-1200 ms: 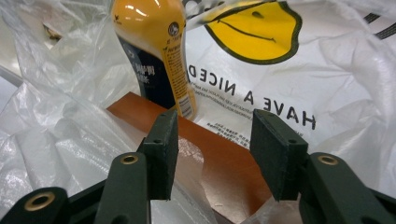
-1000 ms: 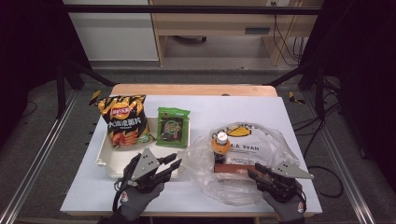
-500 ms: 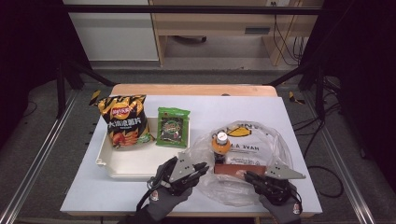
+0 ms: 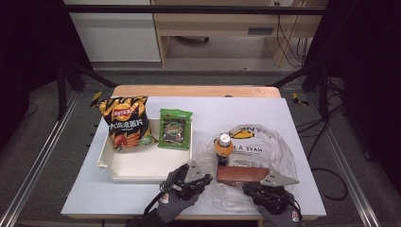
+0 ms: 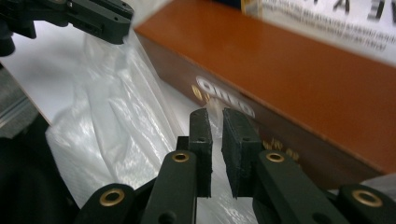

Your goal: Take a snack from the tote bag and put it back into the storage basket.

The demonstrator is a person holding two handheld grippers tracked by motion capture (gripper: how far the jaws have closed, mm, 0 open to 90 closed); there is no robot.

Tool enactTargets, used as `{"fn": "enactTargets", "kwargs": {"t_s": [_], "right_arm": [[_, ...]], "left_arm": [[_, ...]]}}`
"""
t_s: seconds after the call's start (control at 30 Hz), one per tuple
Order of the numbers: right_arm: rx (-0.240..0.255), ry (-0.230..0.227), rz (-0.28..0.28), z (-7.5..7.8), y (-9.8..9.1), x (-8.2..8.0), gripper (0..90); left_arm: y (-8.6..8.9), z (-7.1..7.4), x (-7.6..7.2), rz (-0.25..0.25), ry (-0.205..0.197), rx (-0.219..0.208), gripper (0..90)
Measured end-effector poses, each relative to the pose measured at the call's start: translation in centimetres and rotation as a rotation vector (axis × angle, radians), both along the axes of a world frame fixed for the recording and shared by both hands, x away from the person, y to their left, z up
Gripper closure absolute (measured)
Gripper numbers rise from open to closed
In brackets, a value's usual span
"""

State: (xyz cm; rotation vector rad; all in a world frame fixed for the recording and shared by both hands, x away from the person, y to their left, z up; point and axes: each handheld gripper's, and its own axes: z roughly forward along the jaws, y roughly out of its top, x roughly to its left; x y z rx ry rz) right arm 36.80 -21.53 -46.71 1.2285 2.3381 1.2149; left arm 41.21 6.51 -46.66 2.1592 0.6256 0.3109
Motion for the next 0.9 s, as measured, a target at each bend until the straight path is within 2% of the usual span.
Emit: {"fn": "enactTargets", "kwargs": {"t_s": [0.1,0.2,0.33,0.43,0.53,0.63,0.67,0.7,0.77,0.9], "right_arm": [[-0.024,0.024,-0.018,-0.5,-0.1,0.2,80.8],[-0.039,0.019,-0.028,-0.8,-0.4,0.4,78.7],[-0.028,0.033,-0.054,-0.7,-1.0,0.2,76.7],[-0.006,0.018,-0.069,-0.5,-1.8,-0.2,76.0],[0.016,-0.003,-0.117,0.2,-2.9,-0.7,77.3],[0.005,-0.023,-0.182,0.5,-4.1,-0.9,79.1],[0.007,-0.017,-0.209,0.4,-4.5,-1.0,79.6],[-0.003,-0.042,-0.217,0.3,-5.0,-0.8,79.7],[-0.001,-0.027,-0.251,0.2,-5.7,-0.7,80.8],[-0.035,0.014,-0.32,-0.3,-6.4,-0.4,81.8]], "left_arm": [[0.0,-0.7,0.2,0.009,0.012,0.015,82.0],[0.0,-1.3,0.4,0.016,0.023,0.032,82.3],[-0.1,-1.8,0.7,0.019,0.031,0.046,82.8],[-0.1,-1.8,0.7,0.017,0.03,0.046,83.0],[-0.1,-1.8,0.7,0.016,0.034,0.043,83.2],[0.0,-1.9,0.8,0.015,0.035,0.04,83.4],[0.0,-1.9,0.8,0.016,0.034,0.039,83.4],[0.0,-1.9,0.8,0.016,0.034,0.039,83.4],[0.0,-1.9,0.8,0.016,0.034,0.039,83.4],[0.0,-1.9,0.7,0.017,0.033,0.038,83.5]]}}
